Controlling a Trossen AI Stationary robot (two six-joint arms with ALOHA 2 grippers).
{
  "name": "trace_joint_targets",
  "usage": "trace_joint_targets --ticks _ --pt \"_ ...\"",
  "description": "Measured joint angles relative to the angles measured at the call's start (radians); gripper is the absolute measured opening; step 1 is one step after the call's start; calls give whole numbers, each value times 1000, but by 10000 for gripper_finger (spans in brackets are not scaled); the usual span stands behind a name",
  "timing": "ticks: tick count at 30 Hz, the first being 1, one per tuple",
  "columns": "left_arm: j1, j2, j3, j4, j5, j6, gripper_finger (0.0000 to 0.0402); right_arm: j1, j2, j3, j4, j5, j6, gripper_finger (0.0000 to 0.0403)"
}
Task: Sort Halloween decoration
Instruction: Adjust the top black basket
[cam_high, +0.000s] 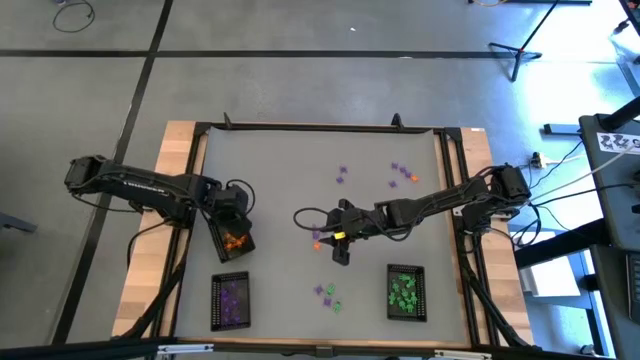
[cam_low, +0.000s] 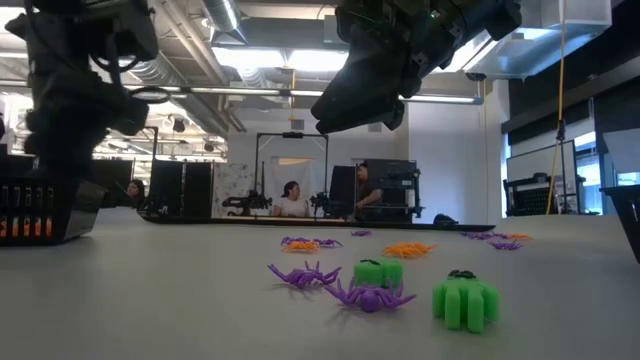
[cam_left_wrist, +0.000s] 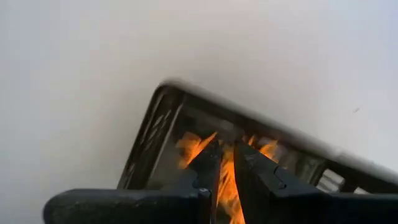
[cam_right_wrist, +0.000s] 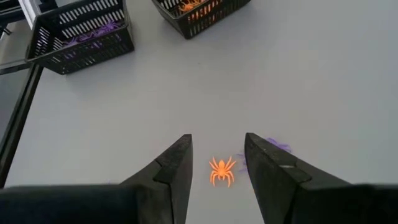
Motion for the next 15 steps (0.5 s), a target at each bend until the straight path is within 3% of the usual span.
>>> trace_joint_targets --ticks 15 --pt "41 1 -6 189 -8 275 40 0 0 0 0 1 0 144"
